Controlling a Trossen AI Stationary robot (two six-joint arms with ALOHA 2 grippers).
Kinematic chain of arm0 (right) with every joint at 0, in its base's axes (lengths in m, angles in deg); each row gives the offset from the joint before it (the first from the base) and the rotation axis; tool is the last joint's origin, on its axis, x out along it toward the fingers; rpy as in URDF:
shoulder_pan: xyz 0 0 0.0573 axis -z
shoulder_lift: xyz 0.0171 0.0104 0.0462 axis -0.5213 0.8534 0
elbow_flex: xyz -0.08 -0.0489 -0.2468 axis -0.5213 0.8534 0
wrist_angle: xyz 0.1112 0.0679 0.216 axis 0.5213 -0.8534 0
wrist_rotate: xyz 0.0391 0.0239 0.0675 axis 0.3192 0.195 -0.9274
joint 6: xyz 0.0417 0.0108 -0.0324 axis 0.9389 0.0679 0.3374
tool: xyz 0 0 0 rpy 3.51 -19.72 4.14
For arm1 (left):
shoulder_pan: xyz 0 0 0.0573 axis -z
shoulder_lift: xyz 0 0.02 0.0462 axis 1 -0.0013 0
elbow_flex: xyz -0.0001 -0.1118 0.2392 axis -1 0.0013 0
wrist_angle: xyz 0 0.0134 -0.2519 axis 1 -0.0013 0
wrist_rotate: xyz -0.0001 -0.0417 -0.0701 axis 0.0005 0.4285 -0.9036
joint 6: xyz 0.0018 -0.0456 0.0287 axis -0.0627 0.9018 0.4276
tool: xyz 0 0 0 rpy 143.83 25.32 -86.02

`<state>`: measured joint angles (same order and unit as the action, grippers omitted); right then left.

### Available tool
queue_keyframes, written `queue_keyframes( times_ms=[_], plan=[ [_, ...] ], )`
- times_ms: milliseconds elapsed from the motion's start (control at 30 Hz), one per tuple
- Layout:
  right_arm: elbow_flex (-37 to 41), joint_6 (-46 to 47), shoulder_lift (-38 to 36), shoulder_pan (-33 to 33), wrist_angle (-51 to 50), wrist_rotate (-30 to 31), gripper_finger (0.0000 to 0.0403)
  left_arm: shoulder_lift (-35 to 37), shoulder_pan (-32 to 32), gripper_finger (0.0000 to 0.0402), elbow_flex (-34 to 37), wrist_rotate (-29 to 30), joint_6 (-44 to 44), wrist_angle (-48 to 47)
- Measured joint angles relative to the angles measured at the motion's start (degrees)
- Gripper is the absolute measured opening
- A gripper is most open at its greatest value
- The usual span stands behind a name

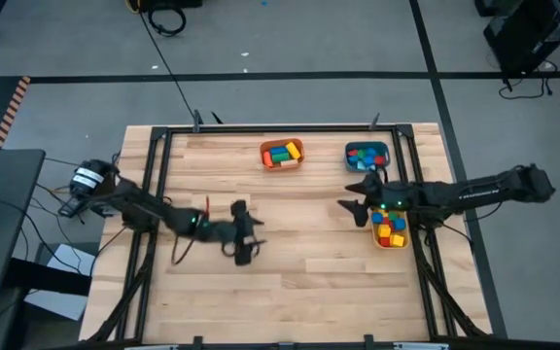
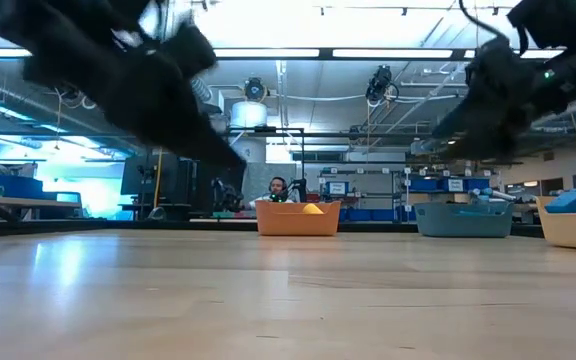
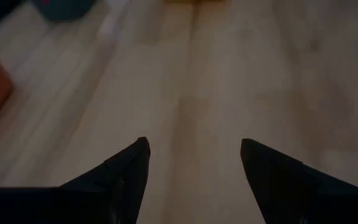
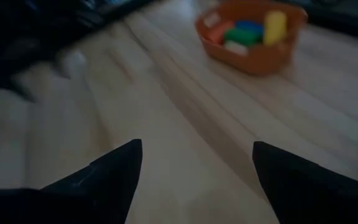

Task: Sort blocks by size
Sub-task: Return to Home Position

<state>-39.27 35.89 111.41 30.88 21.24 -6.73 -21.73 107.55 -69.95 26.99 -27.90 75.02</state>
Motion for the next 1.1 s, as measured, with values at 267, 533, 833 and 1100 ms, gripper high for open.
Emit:
queue_keyframes(
  times_ms=[267,533,833,1100],
  plan=[
    [0.00,-5.06,0.00,-2.05,7.34,0.15,0.0318,3.39,-16.62,0.0261,8.57,-14.70,-5.08,6.02],
    [0.00,-6.19,0.82,-2.03,7.28,0.07,0.0318,21.78,-20.99,0.0261,29.55,-23.18,-1.66,28.13],
    [-0.02,-5.20,2.29,-0.28,8.00,6.84,0.0317,33.24,-15.75,0.0261,33.73,-19.33,2.29,22.15],
    [-0.02,-4.20,3.65,-0.06,7.81,6.45,0.0319,46.40,-15.73,0.0261,33.73,-18.91,0.74,9.73]
  ],
)
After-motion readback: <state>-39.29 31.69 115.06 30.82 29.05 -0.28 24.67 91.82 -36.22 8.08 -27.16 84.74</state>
